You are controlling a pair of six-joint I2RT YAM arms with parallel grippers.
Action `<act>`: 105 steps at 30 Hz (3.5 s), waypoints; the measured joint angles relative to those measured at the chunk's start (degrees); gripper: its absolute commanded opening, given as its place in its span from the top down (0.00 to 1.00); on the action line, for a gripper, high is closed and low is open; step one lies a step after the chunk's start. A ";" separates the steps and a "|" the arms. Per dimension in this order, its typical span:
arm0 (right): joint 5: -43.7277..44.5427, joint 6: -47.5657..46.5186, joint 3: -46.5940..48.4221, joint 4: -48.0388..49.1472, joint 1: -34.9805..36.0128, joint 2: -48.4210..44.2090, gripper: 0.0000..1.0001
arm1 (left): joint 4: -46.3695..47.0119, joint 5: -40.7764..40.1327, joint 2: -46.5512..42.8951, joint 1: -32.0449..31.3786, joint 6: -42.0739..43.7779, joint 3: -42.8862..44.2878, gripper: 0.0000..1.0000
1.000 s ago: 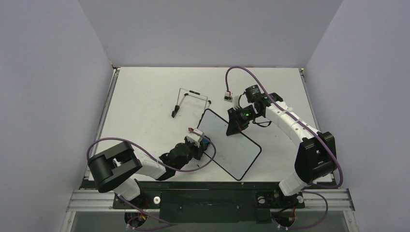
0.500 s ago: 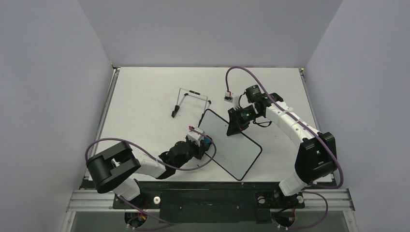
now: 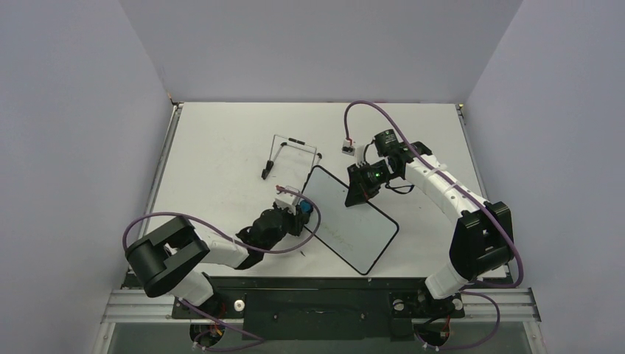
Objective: Erase the whiteboard
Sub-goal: Erase the whiteboard at the whiteboard stand.
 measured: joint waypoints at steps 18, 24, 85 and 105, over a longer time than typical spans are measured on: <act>-0.31 -0.42 -0.02 -0.46 0.04 0.00 1.00 | -0.24 -0.61 1.27 -7.63 5.01 -0.26 1.00; -0.28 -0.35 -0.02 -0.07 0.04 0.00 1.00 | -1.64 -5.27 0.83 -5.01 2.75 -0.61 1.00; -1.01 -0.57 -0.15 0.17 0.04 -0.07 1.00 | -0.57 1.36 -0.81 -4.59 7.45 -1.09 1.00; -0.87 -1.14 -0.33 -0.50 0.04 -0.26 1.00 | 2.08 2.86 0.52 -6.49 11.37 -1.09 1.00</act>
